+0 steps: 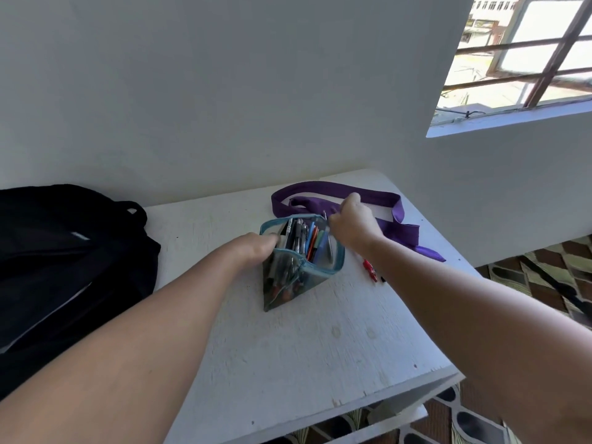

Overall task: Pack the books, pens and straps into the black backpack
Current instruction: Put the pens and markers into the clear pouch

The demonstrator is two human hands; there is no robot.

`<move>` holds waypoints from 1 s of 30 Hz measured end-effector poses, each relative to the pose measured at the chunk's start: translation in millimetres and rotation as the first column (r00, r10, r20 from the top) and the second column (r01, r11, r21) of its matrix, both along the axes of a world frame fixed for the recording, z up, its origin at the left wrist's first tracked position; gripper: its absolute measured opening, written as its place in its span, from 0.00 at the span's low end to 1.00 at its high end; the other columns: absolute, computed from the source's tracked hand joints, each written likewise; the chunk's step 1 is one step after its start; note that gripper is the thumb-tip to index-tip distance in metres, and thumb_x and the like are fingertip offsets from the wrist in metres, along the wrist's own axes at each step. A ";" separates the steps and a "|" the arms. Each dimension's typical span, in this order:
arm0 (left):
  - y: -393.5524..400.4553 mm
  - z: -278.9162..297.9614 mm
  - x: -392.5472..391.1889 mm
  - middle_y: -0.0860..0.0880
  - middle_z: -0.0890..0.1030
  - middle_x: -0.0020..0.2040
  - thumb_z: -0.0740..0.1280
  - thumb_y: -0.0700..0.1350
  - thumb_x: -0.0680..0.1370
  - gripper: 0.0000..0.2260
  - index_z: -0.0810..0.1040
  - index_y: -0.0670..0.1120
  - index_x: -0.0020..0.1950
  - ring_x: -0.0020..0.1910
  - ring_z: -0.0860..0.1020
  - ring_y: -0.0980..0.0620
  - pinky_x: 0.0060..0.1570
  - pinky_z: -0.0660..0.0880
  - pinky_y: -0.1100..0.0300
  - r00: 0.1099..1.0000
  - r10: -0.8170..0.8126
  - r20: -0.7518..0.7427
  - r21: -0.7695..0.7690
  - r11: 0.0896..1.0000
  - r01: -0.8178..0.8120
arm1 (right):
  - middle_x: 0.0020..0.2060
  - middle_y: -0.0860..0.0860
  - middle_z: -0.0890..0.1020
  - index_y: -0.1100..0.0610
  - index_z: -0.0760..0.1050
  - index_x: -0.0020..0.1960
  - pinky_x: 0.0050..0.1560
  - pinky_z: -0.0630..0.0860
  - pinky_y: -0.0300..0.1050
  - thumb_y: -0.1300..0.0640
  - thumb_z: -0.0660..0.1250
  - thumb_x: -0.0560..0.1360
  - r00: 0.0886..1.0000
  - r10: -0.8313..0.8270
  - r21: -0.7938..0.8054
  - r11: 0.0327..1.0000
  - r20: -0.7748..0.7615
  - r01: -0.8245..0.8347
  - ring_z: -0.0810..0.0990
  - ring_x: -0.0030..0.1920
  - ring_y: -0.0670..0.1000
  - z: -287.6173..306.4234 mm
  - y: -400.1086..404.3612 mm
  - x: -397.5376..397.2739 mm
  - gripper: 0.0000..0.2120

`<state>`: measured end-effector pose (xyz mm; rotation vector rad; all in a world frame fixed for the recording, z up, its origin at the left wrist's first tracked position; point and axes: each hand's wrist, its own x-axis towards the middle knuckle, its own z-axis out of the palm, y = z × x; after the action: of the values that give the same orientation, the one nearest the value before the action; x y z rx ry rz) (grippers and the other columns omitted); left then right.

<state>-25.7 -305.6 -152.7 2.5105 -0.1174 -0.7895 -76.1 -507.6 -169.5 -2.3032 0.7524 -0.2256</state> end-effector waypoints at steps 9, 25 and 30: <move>-1.5 -0.3 1.8 0.41 0.65 0.79 0.58 0.62 0.81 0.32 0.66 0.45 0.79 0.75 0.67 0.40 0.69 0.66 0.48 1.000 0.000 0.006 -0.005 1.000 0.000 | 0.38 0.54 0.79 0.58 0.72 0.38 0.32 0.70 0.45 0.55 0.67 0.79 0.965 0.067 -0.227 0.966 -0.255 -0.127 0.75 0.34 0.54 -3.1 -7.6 23.7 0.12; -1.3 7.9 -1.3 0.42 0.62 0.81 0.52 0.69 0.82 0.37 0.62 0.44 0.82 0.79 0.63 0.41 0.75 0.60 0.48 1.000 -0.030 0.006 -0.020 0.999 0.030 | 0.48 0.49 0.85 0.50 0.67 0.66 0.46 0.86 0.53 0.58 0.58 0.87 0.808 0.037 0.240 0.946 0.588 -0.218 0.87 0.43 0.48 35.2 47.8 4.1 0.09; -3.5 11.0 -1.9 0.41 0.65 0.80 0.50 0.69 0.82 0.37 0.63 0.44 0.81 0.78 0.64 0.41 0.74 0.61 0.49 0.999 -0.036 -0.011 -0.036 0.999 0.036 | 0.46 0.47 0.85 0.56 0.76 0.62 0.39 0.75 0.39 0.55 0.64 0.85 0.805 0.364 -0.012 0.914 0.468 -0.406 0.81 0.40 0.42 17.5 67.4 -11.3 0.08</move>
<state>-27.6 -309.0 -141.7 2.4757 -0.1714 -0.8095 -87.3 -440.1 -152.0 -2.1346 0.0416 -0.5176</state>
